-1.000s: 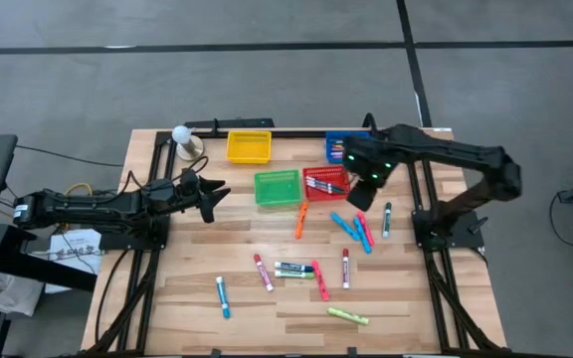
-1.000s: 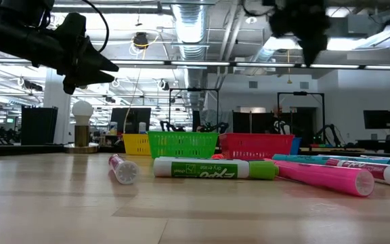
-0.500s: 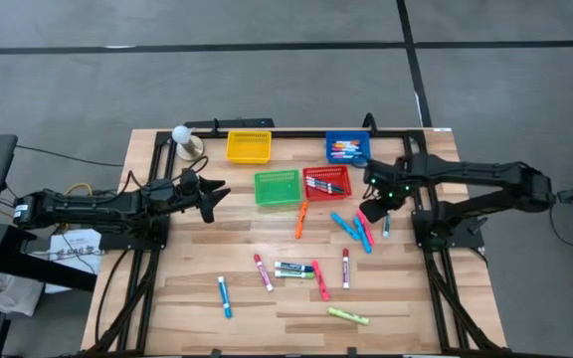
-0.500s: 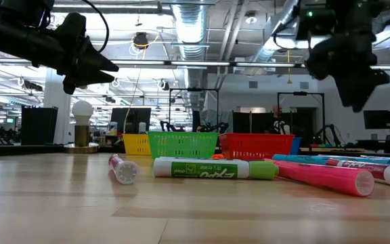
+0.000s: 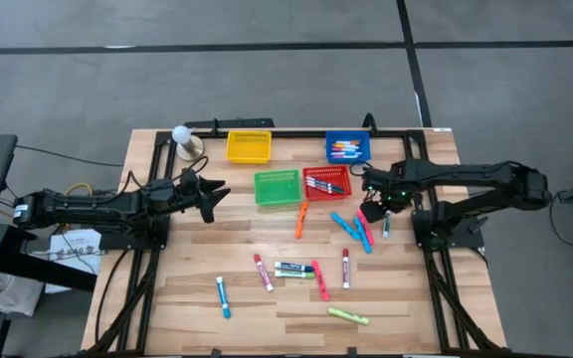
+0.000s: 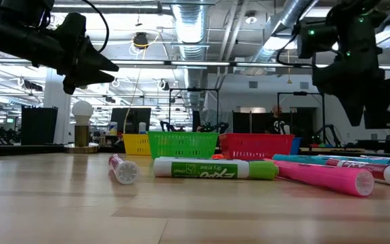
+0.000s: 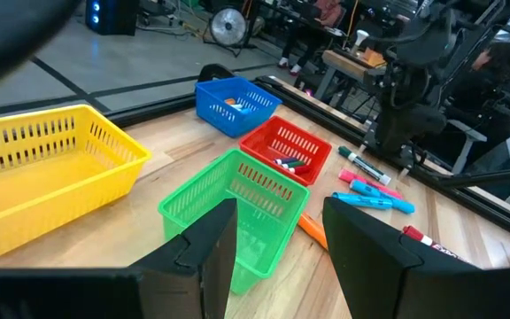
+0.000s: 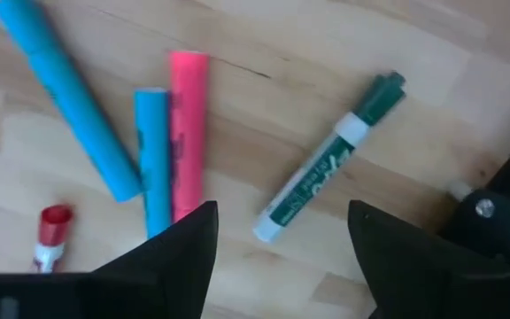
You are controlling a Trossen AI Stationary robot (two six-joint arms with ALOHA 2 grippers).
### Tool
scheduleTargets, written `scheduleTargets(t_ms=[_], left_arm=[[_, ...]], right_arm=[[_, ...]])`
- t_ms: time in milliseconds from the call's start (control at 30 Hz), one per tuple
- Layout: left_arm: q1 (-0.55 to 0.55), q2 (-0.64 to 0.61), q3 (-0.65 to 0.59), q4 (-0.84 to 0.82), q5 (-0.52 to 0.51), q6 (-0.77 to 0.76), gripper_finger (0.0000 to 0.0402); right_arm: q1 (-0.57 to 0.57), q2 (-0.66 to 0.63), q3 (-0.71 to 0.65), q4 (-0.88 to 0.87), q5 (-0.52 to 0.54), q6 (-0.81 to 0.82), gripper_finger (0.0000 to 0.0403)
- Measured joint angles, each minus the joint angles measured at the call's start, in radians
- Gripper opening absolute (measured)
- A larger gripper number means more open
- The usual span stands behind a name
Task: Pick & Place Markers
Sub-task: Put the large green marker pen into the yellow bin
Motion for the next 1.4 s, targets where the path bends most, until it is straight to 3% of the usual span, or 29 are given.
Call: scheduleTargets(t_ms=[700, 1233, 1400], left_arm=[[0.0, 0.0, 0.0, 0.001, 0.003, 0.0, 0.0167], [0.0, 0.0, 0.0, 0.022, 0.003, 0.0, 0.0167], [0.0, 0.0, 0.0, 0.03, 0.003, 0.0, 0.0167]], right_arm=[[0.0, 0.0, -0.251, 0.235, -0.054, 0.255, 0.0182], [0.0, -0.003, -0.278, 0.282, -0.042, 0.304, 0.0042], [0.0, -0.009, -0.271, 0.261, -0.028, 0.294, 0.0038]])
